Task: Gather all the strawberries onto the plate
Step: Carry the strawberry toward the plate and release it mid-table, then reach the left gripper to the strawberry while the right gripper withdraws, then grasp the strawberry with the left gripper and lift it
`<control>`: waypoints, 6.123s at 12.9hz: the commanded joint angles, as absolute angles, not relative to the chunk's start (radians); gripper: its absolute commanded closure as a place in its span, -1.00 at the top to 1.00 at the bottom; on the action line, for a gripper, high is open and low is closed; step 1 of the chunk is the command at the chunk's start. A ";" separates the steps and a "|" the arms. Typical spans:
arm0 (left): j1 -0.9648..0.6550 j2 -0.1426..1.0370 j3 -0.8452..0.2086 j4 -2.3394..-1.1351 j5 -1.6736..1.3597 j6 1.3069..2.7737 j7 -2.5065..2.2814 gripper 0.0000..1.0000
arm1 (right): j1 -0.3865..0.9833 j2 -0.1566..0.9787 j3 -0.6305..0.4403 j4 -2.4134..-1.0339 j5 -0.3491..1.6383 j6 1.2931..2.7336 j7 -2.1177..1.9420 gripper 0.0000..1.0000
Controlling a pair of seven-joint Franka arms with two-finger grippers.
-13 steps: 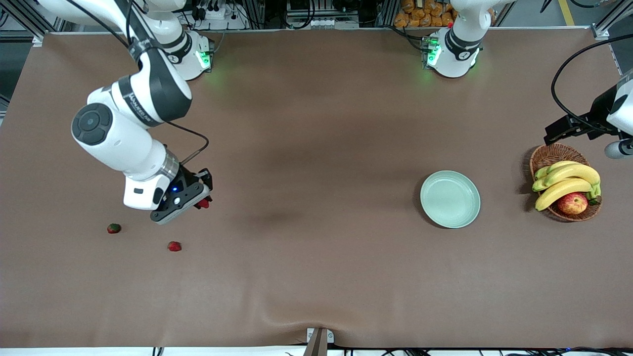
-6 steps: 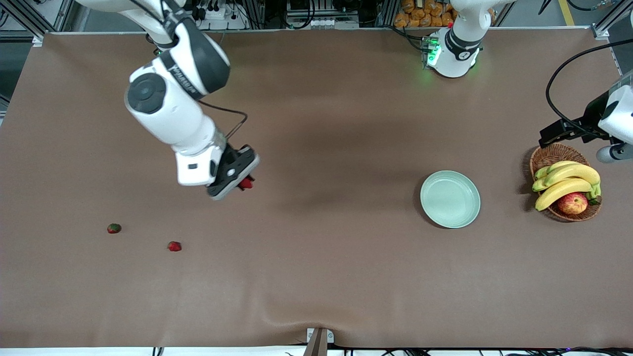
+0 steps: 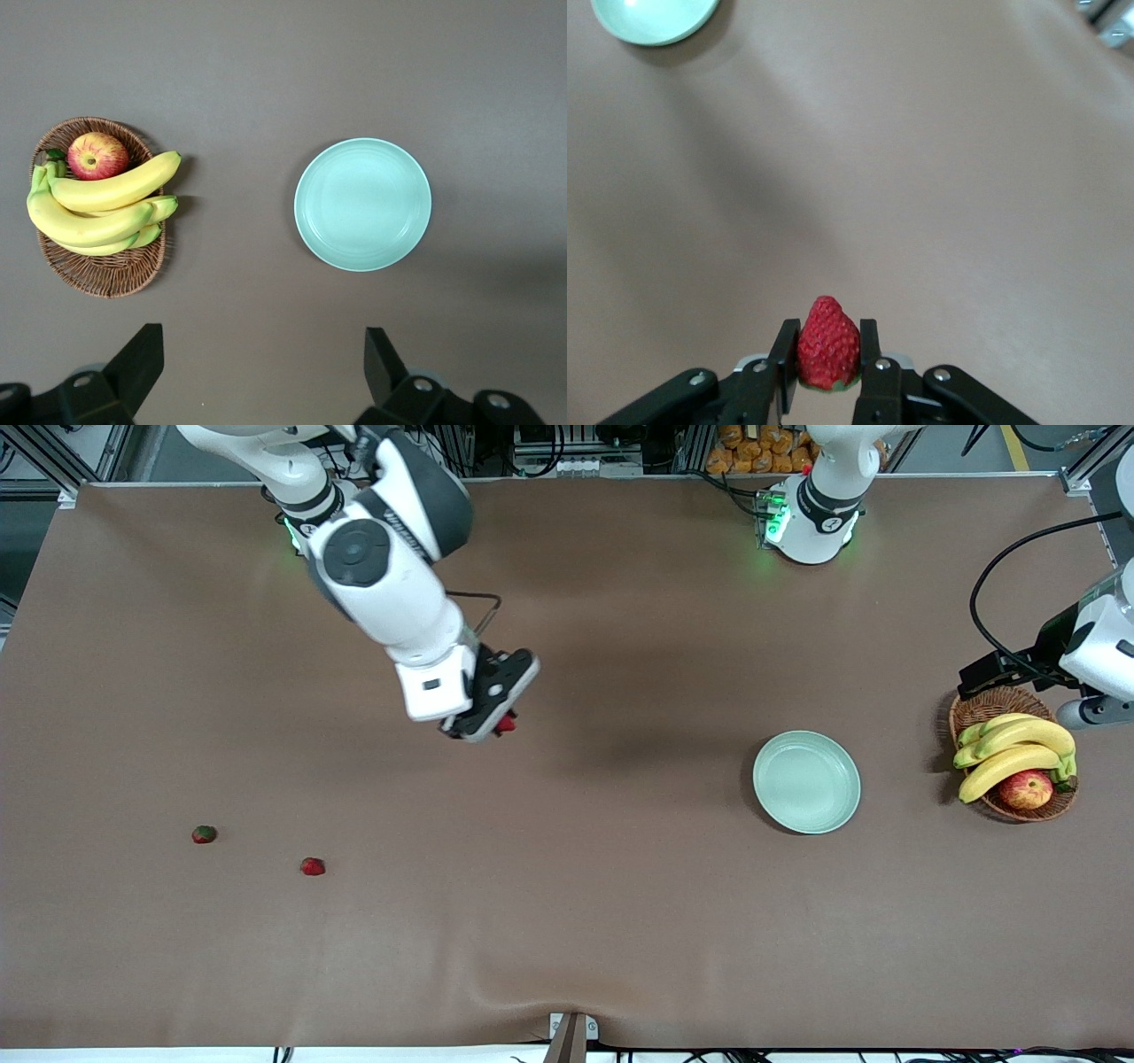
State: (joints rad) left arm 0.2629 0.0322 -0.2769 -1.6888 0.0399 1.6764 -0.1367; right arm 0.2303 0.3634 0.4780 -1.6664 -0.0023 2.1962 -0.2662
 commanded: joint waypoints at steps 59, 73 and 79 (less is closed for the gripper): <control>-0.666 0.847 -0.126 -1.430 0.198 2.275 -1.879 0.77 | -0.083 0.827 0.175 -1.505 -0.184 2.396 -0.701 0.83; -0.534 0.720 -0.150 -1.443 0.195 2.241 -1.869 -1.00 | -0.081 0.802 0.181 -1.483 -0.049 2.393 -0.687 -1.00; -0.263 0.575 -0.201 -1.480 0.129 2.071 -1.530 -1.00 | 0.010 0.782 0.212 -1.462 0.005 2.395 -0.520 -1.00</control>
